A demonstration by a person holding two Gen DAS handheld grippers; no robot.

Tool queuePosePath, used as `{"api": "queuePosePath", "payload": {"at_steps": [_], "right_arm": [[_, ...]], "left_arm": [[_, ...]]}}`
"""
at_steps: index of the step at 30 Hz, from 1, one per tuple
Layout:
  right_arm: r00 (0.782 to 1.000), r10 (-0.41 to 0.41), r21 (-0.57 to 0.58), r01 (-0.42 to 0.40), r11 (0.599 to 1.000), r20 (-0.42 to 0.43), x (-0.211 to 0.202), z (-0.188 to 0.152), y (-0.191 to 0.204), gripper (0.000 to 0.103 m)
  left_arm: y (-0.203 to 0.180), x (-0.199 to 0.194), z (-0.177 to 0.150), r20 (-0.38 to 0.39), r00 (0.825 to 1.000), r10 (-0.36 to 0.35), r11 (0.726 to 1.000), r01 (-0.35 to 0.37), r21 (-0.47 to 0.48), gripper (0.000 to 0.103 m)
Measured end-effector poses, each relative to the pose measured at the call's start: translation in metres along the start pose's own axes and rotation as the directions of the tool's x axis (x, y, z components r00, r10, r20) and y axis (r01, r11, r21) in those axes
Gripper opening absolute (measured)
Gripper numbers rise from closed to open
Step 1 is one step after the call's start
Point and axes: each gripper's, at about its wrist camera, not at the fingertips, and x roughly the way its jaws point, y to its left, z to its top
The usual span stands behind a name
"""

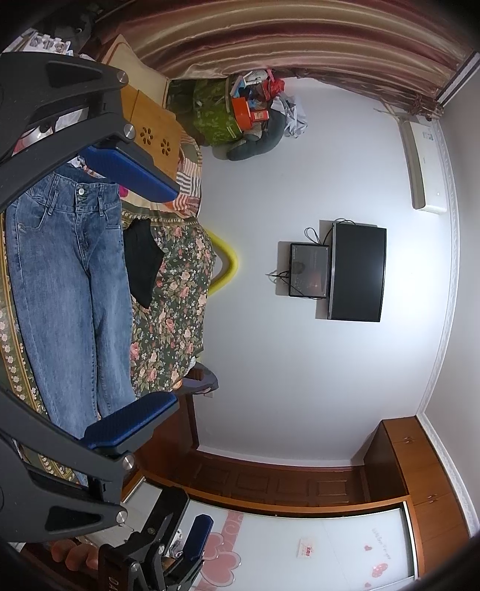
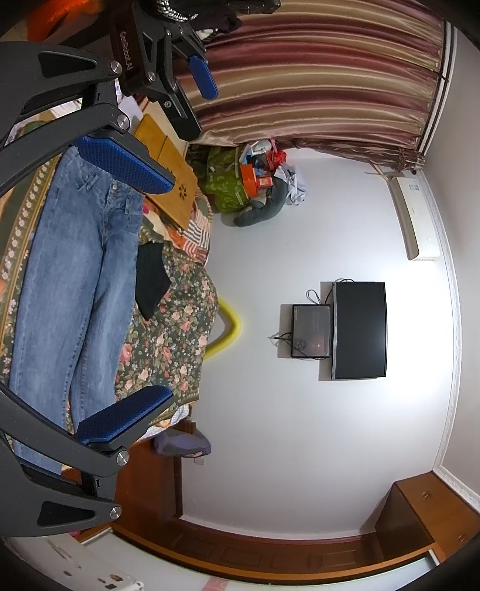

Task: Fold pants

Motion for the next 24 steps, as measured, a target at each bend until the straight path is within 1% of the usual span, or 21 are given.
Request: {"api": "queuePosePath", "payload": {"at_steps": [24], "right_arm": [[1.000, -0.010, 0.002, 0.010, 1.000, 0.003, -0.0017, 0.0014, -0.0023, 0.103]], "left_arm": [[-0.0028, 0.0011, 0.0010, -0.003, 1.000, -0.017, 1.000, 0.017, -0.003, 0.103]]}}
